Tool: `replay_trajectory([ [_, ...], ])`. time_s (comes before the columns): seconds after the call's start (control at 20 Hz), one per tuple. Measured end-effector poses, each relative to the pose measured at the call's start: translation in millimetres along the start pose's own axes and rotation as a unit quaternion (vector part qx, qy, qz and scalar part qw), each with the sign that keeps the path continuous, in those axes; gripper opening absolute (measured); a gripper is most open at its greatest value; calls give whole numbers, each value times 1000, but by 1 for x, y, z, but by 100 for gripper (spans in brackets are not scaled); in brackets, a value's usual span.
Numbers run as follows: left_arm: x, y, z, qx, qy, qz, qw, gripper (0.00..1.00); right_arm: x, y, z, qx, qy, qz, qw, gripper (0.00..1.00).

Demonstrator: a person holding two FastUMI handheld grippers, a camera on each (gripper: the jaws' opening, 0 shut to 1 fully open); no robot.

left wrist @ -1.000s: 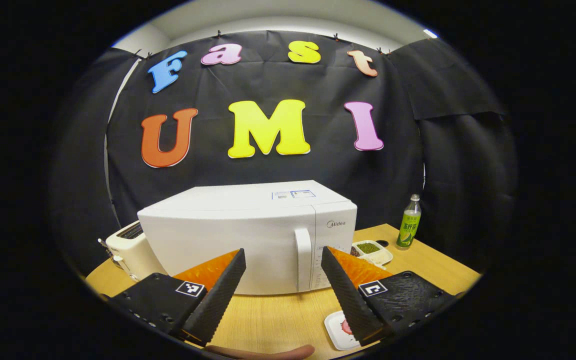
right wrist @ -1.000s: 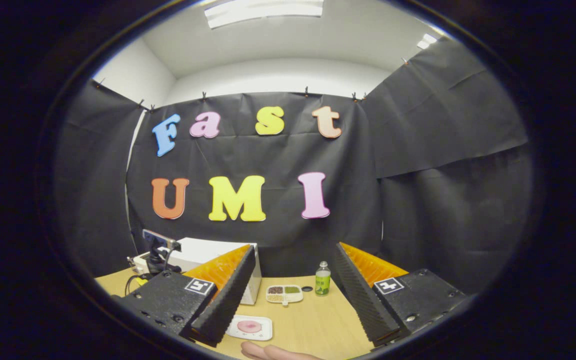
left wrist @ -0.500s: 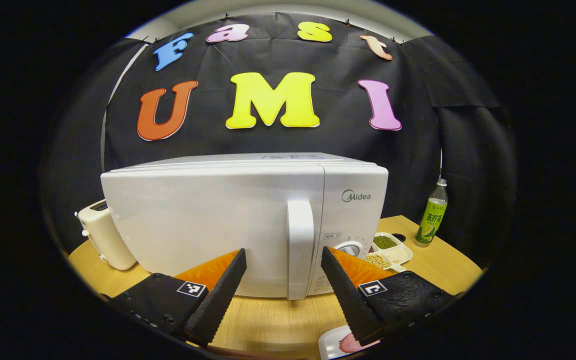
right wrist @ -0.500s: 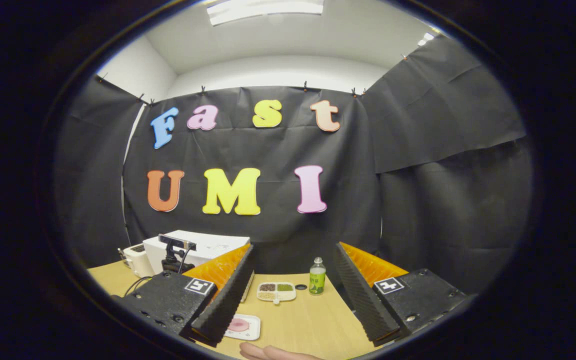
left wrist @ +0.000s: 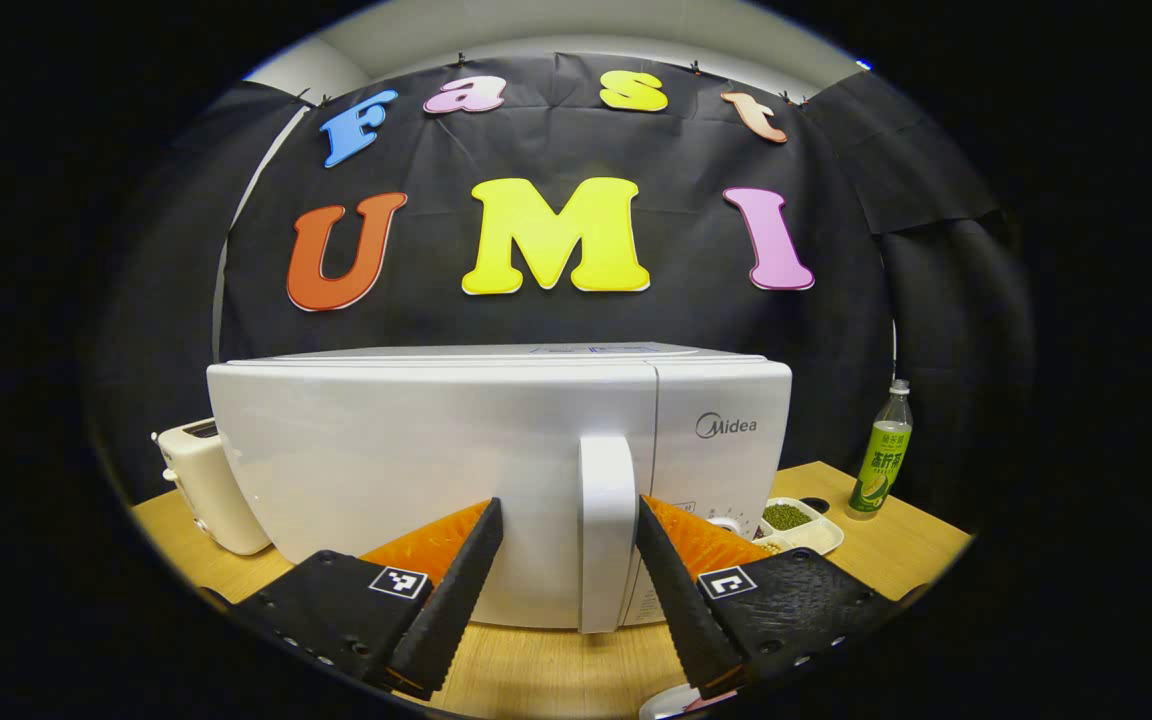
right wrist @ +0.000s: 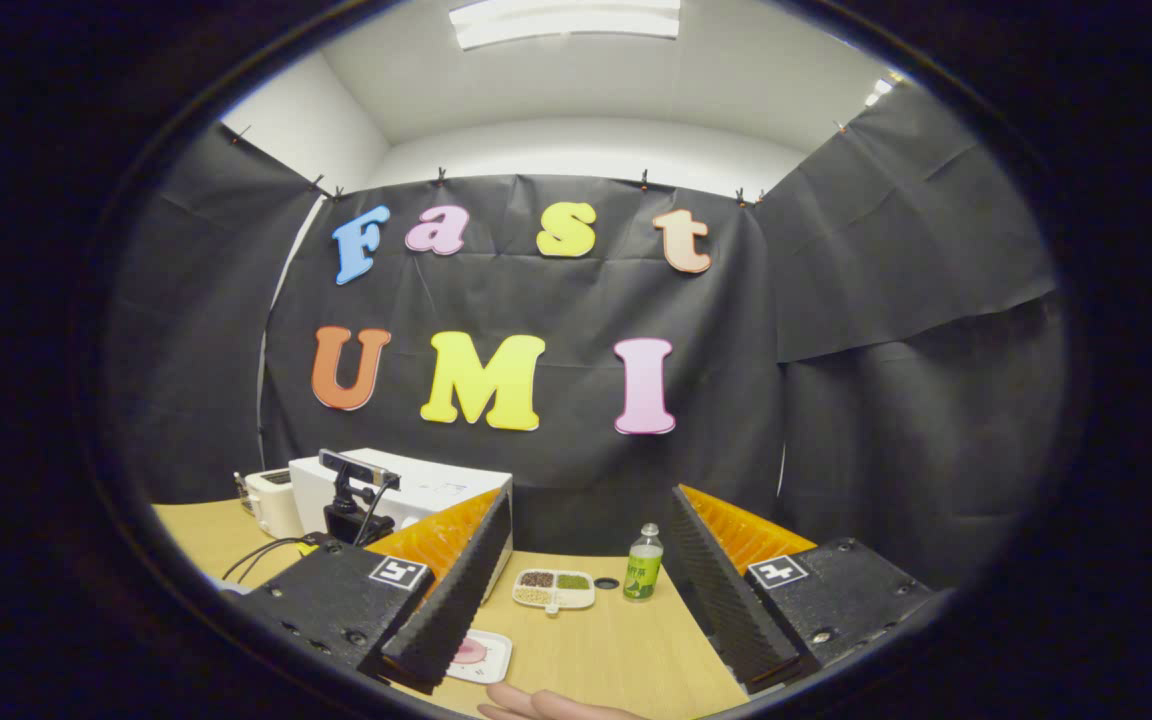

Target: Open the microwave oven with the left hand, put the food in, and close the microwave oven.

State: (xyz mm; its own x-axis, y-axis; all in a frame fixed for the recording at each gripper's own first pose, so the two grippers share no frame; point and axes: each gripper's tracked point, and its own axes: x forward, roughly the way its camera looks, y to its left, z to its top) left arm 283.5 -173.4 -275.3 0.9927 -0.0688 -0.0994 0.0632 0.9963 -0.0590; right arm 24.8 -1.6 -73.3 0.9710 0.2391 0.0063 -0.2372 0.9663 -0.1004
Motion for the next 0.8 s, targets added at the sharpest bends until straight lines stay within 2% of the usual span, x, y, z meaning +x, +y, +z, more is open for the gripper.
replay_trajectory([
  [0.05,1,-1,2,2,-5,4,1000,82,2,-2,-2,1,2,-1,1000,100],
  [0.15,1,-15,1,6,-1,-10,1000,51,3,-4,-4,5,3,-4,1000,100],
  [0.2,2,-16,1,12,0,4,1000,35,5,-6,-7,8,5,-6,1000,100],
  [0.25,1,-14,1,23,5,13,1000,28,6,-8,-12,9,9,-7,1000,100],
  [0.3,4,-11,1,29,4,23,999,29,6,-9,-14,12,12,-8,1000,100],
  [0.35,3,-14,1,30,6,26,999,16,7,-10,-18,16,16,-7,1000,100],
  [0.45,1,-15,1,24,12,22,999,16,9,-11,-24,22,23,-4,999,100],
  [0.5,4,-16,0,20,14,16,1000,16,10,-12,-27,22,24,-4,999,94],
  [0.65,-3,-15,-1,6,30,6,1000,16,15,-16,-31,26,28,-7,999,94],
  [0.7,-3,-14,-1,4,36,5,999,15,15,-16,-36,29,34,-9,999,100],
  [0.8,-3,-17,-2,-1,43,-3,999,15,19,-13,-43,36,43,-2,998,100],
])
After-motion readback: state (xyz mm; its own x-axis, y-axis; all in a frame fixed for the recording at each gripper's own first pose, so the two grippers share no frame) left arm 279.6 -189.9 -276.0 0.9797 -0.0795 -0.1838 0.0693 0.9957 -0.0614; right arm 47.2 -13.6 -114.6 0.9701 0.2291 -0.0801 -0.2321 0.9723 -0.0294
